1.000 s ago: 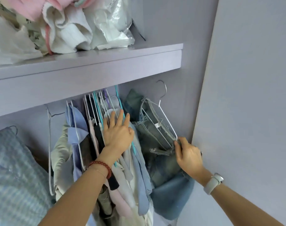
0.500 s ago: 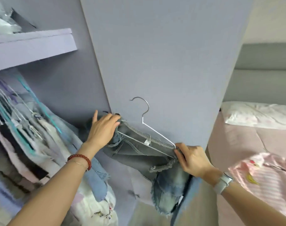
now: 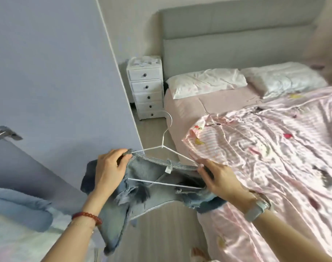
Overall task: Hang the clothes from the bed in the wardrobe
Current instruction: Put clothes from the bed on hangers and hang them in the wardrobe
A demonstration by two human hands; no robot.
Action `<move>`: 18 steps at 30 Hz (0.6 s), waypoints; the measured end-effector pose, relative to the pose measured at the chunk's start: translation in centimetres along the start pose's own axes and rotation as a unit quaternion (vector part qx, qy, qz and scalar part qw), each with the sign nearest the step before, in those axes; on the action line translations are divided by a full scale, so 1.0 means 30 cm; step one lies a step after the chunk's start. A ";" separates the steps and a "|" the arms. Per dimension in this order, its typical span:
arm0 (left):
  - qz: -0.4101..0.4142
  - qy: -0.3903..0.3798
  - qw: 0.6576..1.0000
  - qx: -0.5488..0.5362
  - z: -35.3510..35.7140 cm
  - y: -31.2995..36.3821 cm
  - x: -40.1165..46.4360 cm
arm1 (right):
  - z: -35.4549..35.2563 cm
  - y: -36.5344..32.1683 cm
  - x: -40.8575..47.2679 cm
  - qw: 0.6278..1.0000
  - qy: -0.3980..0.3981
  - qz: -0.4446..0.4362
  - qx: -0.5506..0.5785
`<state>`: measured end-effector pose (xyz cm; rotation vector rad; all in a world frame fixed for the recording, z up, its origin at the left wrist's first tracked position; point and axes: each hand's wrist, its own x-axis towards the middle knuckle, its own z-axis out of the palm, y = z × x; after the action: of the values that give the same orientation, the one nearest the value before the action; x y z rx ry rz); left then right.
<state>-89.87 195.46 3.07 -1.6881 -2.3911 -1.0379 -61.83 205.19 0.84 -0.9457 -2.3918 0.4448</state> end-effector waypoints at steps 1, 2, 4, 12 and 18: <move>0.004 -0.032 0.999 -0.014 0.041 0.026 0.006 | -0.019 0.022 -0.048 1.000 -0.013 0.017 0.000; 0.011 -0.065 0.998 -0.026 0.083 0.053 0.010 | -0.036 0.046 -0.096 0.999 -0.025 0.040 0.000; 0.044 -0.119 0.991 -0.042 0.171 0.111 0.013 | -0.072 0.090 -0.195 0.994 -0.045 0.096 0.004; 0.151 -0.385 0.904 -0.104 0.595 0.481 -0.096 | -0.256 0.188 -0.704 0.924 -0.087 0.372 0.011; 0.265 -0.533 0.797 -0.103 0.849 0.923 -0.316 | -0.466 0.239 -1.112 0.813 0.016 0.582 0.004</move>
<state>-53.94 206.38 -6.70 -3.4070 -1.8545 -0.2131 -29.31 188.23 -2.91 -2.3209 -1.4810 0.8257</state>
